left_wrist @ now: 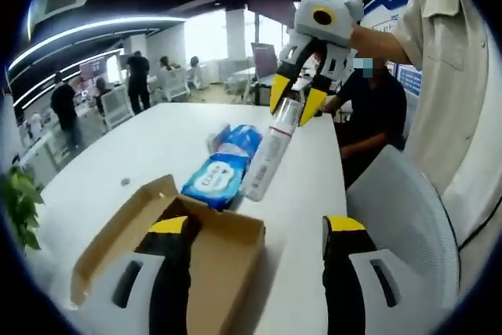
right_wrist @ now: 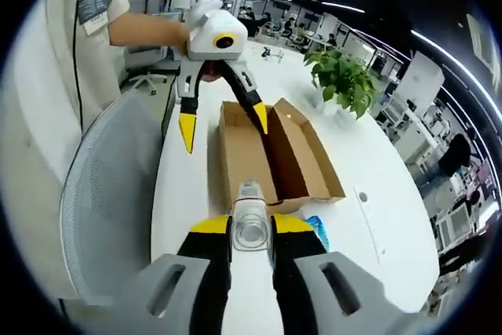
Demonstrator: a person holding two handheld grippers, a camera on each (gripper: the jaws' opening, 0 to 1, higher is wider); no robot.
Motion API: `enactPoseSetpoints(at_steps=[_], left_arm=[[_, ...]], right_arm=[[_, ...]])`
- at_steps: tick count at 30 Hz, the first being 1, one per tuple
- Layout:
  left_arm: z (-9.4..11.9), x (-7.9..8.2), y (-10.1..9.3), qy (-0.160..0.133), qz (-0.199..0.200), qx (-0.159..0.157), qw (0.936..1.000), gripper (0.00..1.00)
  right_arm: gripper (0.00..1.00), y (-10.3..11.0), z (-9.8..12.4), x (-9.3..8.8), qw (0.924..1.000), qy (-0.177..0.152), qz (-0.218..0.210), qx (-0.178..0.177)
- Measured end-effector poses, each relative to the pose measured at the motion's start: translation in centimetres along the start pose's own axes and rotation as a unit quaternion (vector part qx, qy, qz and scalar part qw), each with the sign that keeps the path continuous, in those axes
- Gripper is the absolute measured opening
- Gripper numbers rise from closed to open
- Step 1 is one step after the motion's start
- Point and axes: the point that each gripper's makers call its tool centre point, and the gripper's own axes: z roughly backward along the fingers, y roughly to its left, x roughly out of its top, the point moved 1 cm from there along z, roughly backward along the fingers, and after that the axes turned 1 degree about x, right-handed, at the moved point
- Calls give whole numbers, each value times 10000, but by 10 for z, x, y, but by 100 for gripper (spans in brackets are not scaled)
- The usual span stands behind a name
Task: Operate the shoe box by opening the lid, removing the specified soft item, and placing it in the target area until the item is outside and the box remains undamaged.
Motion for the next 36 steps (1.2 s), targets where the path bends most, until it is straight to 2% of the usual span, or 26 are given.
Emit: enactPoseSetpoints(at_steps=[7, 11, 19, 25, 30, 36], left_arm=[[14, -2, 8, -92, 189, 388, 9990, 82], [24, -6, 11, -79, 315, 603, 9977, 89], [36, -19, 19, -5, 513, 968, 9940, 100], [44, -21, 25, -87, 594, 1162, 9914, 100], [48, -30, 27, 5, 644, 1247, 9901, 100], [57, -36, 30, 2, 750, 1361, 9878, 100]], right_arm=[[16, -31, 9, -7, 9985, 446, 314, 31], [16, -57, 12, -16, 9960, 758, 465, -16], [16, -101, 9, -30, 9931, 1062, 501, -69], [16, -122, -2, -43, 9897, 1338, 501, 25], [16, -140, -15, -60, 9837, 1694, 603, 98], [16, -155, -29, -73, 9794, 1918, 608, 152]])
